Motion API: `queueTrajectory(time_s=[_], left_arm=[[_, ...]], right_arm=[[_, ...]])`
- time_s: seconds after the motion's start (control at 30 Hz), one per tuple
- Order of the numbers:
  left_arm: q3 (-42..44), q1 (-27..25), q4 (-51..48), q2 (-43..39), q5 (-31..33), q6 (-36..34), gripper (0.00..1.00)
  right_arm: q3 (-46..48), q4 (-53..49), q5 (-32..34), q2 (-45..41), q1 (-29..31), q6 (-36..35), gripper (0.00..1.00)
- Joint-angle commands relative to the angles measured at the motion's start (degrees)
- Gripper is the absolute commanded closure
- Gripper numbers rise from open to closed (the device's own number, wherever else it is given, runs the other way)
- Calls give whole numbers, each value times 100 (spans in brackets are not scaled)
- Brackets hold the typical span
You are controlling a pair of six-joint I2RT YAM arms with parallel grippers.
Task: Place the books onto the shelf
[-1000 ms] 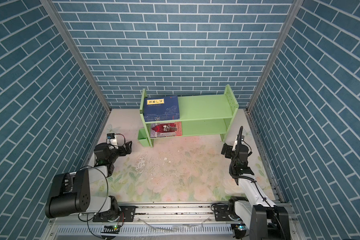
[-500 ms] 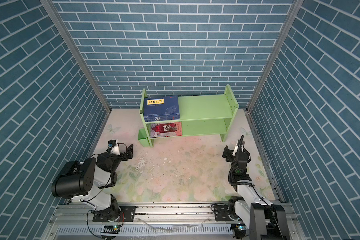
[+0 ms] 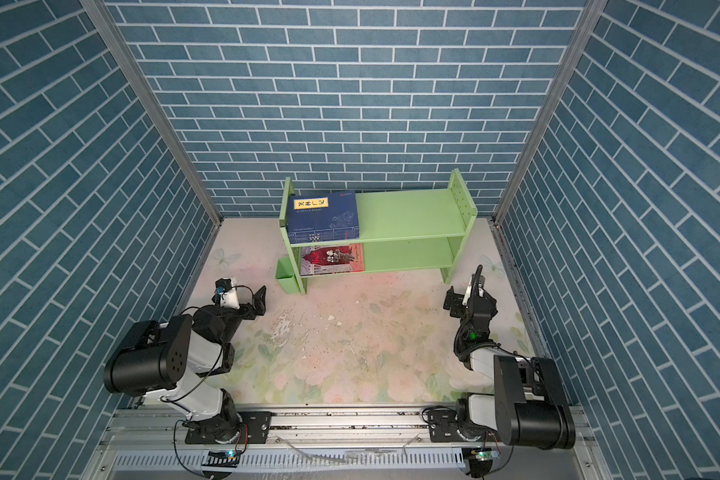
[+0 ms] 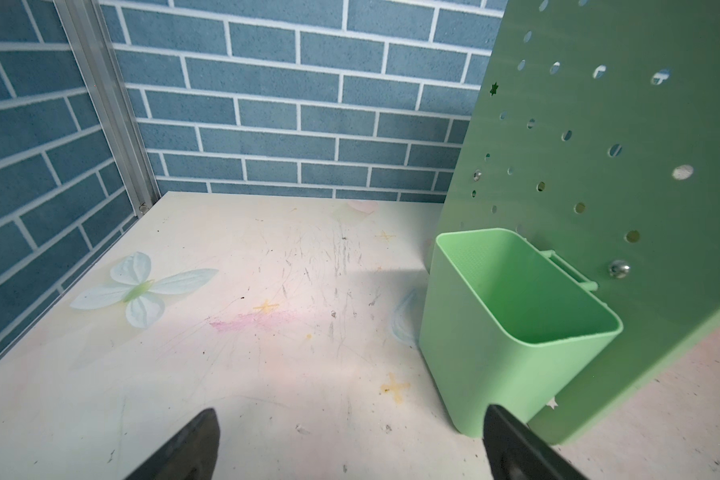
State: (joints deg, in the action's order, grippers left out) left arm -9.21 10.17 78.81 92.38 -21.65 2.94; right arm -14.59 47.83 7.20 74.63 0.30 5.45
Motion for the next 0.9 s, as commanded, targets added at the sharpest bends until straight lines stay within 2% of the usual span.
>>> queueTrajectory(time_s=[0.0, 0.2, 0.23, 0.27, 0.33, 0.47, 0.87], left_arm=[[-81, -24, 163, 57, 31, -39, 0], [-77, -24, 157, 57, 34, -39, 0], [-87, -24, 153, 57, 33, -39, 0], [-87, -24, 145, 54, 32, -39, 0], [-89, -24, 135, 60, 37, -39, 0], [-105, -26, 109, 55, 26, -39, 0], [-110, -24, 91, 38, 25, -48, 0]], right_arm=[[-238, 44, -295, 152, -42, -322, 1], [71, 1939, -520, 1430, -109, -417, 2], [36, 1885, -457, 1381, -109, -387, 1], [-66, 1415, -448, 1253, -129, -377, 1], [-198, 1322, -587, 1369, -159, -382, 1], [-832, 93, -760, 1378, -313, -246, 1], [-789, 190, -781, 1361, -363, -229, 1]])
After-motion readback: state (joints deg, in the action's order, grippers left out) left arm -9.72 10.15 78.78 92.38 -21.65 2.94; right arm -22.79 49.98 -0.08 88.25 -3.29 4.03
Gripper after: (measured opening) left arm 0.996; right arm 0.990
